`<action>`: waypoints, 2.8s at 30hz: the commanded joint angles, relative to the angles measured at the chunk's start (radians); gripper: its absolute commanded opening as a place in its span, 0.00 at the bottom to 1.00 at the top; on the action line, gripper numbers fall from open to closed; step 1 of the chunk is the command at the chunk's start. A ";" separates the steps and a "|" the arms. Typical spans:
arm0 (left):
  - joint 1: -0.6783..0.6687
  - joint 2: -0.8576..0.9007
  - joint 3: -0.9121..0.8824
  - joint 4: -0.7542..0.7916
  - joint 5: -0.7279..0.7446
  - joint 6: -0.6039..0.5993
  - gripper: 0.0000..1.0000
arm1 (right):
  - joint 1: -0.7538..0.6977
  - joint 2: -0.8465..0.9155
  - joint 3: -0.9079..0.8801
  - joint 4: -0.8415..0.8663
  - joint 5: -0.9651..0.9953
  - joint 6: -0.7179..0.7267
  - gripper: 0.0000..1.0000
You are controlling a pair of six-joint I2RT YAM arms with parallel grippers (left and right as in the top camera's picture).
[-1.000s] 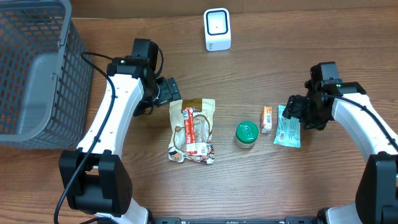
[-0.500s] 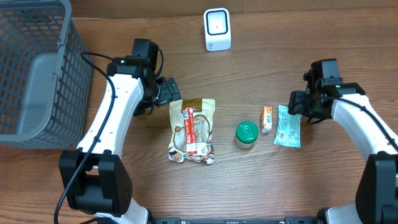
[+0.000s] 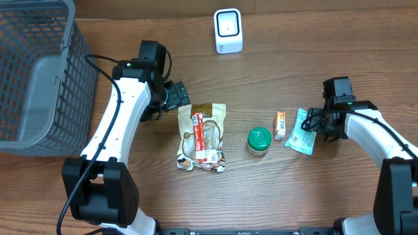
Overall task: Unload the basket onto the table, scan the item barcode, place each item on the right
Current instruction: 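Close the right gripper on the wipes pack's end and grip it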
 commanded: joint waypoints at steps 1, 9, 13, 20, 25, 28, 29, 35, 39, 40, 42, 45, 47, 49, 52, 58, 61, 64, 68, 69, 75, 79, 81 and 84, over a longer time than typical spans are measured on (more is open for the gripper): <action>-0.002 -0.023 0.021 0.001 0.003 -0.006 1.00 | -0.013 -0.014 -0.013 -0.011 0.060 0.092 0.76; -0.002 -0.023 0.021 0.001 0.003 -0.006 1.00 | -0.014 -0.014 -0.013 -0.058 0.061 0.246 0.77; -0.002 -0.023 0.021 0.001 0.003 -0.006 1.00 | -0.023 -0.014 -0.013 -0.060 0.061 0.246 0.78; -0.002 -0.023 0.021 0.001 0.003 -0.006 1.00 | -0.108 -0.014 0.013 -0.099 0.008 0.243 0.84; -0.002 -0.023 0.021 0.001 0.003 -0.006 1.00 | -0.134 -0.014 0.015 -0.097 -0.084 0.172 0.88; -0.002 -0.023 0.021 0.001 0.003 -0.006 1.00 | -0.134 -0.014 0.015 -0.100 -0.084 0.159 0.88; -0.002 -0.023 0.021 0.001 0.003 -0.006 1.00 | -0.134 -0.014 0.015 -0.103 -0.084 0.159 0.88; -0.002 -0.023 0.021 0.001 0.003 -0.006 1.00 | -0.134 -0.014 0.054 -0.136 -0.126 0.103 0.87; -0.002 -0.023 0.021 0.001 0.003 -0.006 1.00 | -0.134 -0.014 0.140 -0.216 -0.151 0.080 0.88; -0.002 -0.023 0.021 0.001 0.003 -0.006 1.00 | -0.134 -0.014 0.157 -0.232 -0.151 0.080 0.88; -0.002 -0.023 0.021 0.001 0.003 -0.006 1.00 | -0.134 -0.014 0.174 -0.246 -0.152 0.080 0.88; -0.002 -0.023 0.021 0.001 0.003 -0.006 1.00 | -0.134 -0.014 0.173 -0.257 -0.152 0.080 0.90; -0.002 -0.023 0.021 0.001 0.003 -0.006 1.00 | -0.134 -0.014 0.170 -0.263 -0.153 0.074 0.90; -0.002 -0.023 0.021 0.001 0.003 -0.006 1.00 | -0.134 -0.014 0.163 -0.254 -0.179 0.040 0.90; -0.002 -0.023 0.021 0.001 0.003 -0.006 1.00 | -0.134 -0.014 0.133 -0.229 -0.207 0.024 0.89; -0.002 -0.023 0.021 0.001 0.003 -0.006 1.00 | -0.134 -0.014 0.066 -0.167 -0.203 0.024 0.83; -0.002 -0.023 0.021 0.001 0.003 -0.006 1.00 | -0.134 -0.014 0.026 -0.119 -0.203 0.024 0.79; -0.002 -0.023 0.021 0.001 0.003 -0.006 1.00 | -0.134 -0.014 -0.012 -0.079 -0.203 0.025 0.78; -0.002 -0.023 0.021 0.001 0.003 -0.006 1.00 | -0.134 -0.014 -0.048 -0.056 -0.203 0.029 0.69; -0.002 -0.023 0.021 0.001 0.003 -0.006 1.00 | -0.134 -0.014 -0.052 -0.056 -0.203 0.029 0.67; -0.002 -0.023 0.021 0.001 0.003 -0.006 1.00 | -0.134 -0.014 -0.068 -0.046 -0.203 0.036 0.57; -0.002 -0.023 0.021 0.001 0.003 -0.006 1.00 | -0.134 -0.014 -0.100 -0.003 -0.203 0.036 0.49; -0.002 -0.023 0.021 0.001 0.003 -0.006 1.00 | -0.134 -0.014 -0.109 0.004 -0.203 0.036 0.39; -0.002 -0.023 0.021 0.001 0.003 -0.006 1.00 | -0.134 -0.014 -0.108 0.004 -0.203 0.036 0.30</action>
